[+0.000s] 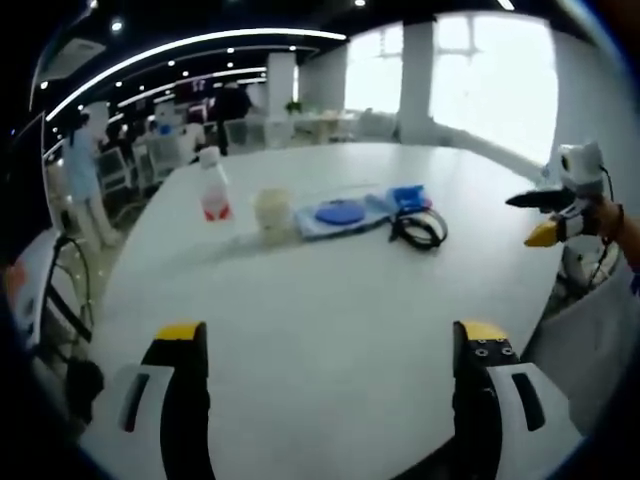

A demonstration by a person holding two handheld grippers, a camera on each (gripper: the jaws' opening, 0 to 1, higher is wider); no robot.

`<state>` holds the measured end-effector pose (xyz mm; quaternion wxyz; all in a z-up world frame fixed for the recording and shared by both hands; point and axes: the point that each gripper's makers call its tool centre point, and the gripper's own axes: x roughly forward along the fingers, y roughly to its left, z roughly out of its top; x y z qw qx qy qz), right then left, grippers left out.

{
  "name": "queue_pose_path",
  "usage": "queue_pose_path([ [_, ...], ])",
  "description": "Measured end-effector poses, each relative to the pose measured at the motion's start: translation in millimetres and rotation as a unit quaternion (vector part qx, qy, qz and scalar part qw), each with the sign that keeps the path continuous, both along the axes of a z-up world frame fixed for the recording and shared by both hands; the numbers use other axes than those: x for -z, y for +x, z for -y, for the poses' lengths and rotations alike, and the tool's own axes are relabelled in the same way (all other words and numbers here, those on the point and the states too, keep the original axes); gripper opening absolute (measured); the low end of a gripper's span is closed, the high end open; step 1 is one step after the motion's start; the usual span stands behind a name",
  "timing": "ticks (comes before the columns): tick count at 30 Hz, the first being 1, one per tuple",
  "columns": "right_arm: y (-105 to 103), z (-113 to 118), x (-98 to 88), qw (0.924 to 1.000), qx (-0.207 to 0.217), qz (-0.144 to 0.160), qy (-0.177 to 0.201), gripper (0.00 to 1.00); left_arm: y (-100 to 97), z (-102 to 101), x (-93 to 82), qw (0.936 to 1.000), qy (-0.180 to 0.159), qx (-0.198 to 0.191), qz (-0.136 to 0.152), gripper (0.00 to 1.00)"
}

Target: Arrange the tabletop items into an orderly group along one side of the table until the central work area is clear of visible clutter.

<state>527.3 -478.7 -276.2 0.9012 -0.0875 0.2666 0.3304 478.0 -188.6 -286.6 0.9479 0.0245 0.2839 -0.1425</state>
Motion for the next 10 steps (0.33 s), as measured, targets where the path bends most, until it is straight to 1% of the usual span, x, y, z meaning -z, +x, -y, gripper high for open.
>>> queue_pose_path([
  [10,-5.6,-2.8,6.7,1.0000,-0.004,-0.007,-0.005,0.99,-1.5,2.7,4.4,1.0000,-0.003,0.003,-0.005,0.99],
])
